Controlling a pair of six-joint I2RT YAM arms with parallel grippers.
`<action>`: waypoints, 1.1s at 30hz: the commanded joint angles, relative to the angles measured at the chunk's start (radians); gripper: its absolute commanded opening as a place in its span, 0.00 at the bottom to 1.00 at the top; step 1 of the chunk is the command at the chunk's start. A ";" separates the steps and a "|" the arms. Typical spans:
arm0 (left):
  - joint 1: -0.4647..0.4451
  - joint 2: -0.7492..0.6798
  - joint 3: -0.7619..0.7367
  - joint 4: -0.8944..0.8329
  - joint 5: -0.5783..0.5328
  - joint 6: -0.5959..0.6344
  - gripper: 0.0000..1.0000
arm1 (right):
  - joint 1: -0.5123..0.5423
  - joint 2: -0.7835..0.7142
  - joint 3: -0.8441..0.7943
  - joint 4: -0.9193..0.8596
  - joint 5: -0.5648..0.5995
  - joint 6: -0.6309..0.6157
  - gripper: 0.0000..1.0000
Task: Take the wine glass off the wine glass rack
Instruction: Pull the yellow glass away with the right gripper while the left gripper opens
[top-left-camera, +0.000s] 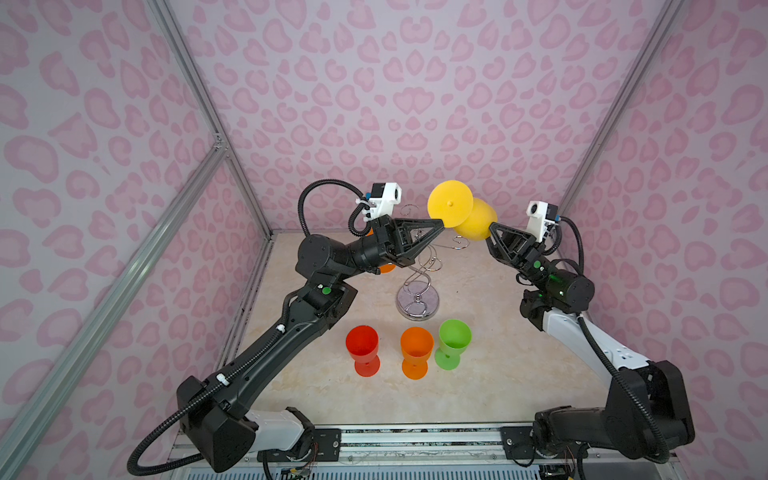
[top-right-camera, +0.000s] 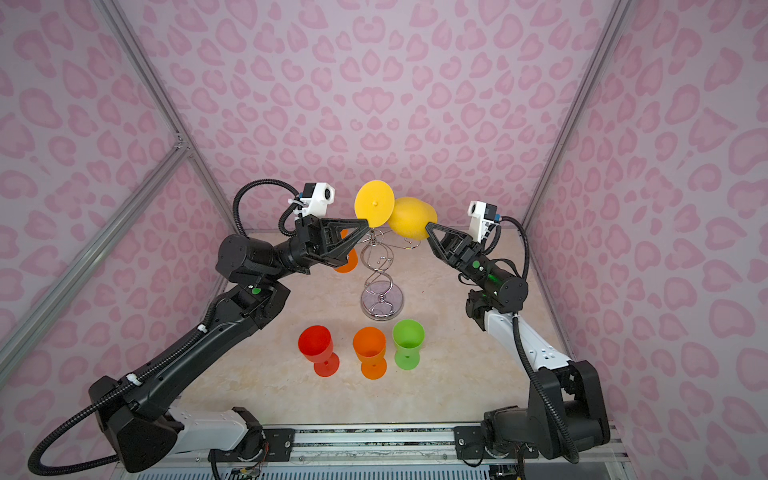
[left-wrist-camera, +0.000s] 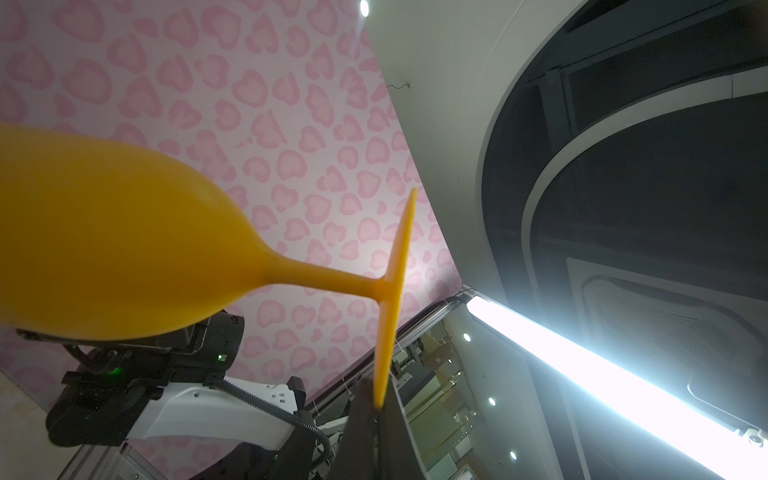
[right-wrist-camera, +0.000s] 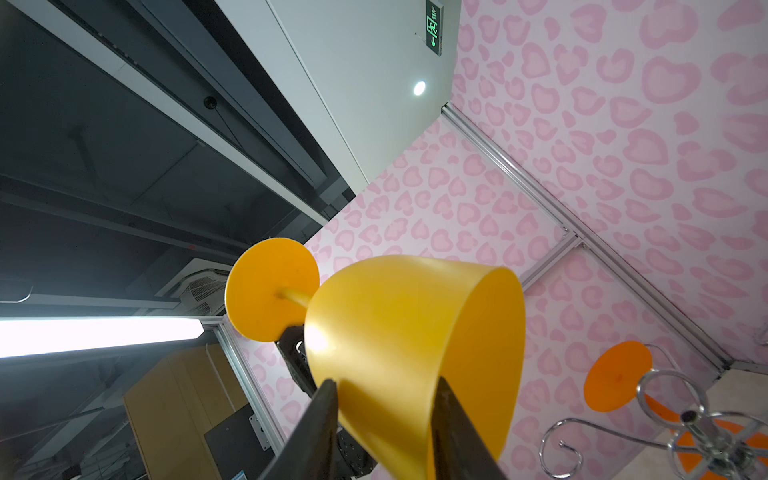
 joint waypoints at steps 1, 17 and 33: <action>-0.001 0.013 0.009 0.055 0.011 -0.016 0.03 | 0.004 -0.017 -0.004 0.039 -0.033 -0.023 0.35; -0.001 0.062 0.008 0.176 0.007 -0.093 0.07 | 0.010 -0.101 -0.066 0.039 0.010 -0.118 0.11; 0.001 0.108 0.008 0.282 0.013 -0.135 0.29 | -0.021 -0.138 -0.095 0.039 0.071 -0.102 0.00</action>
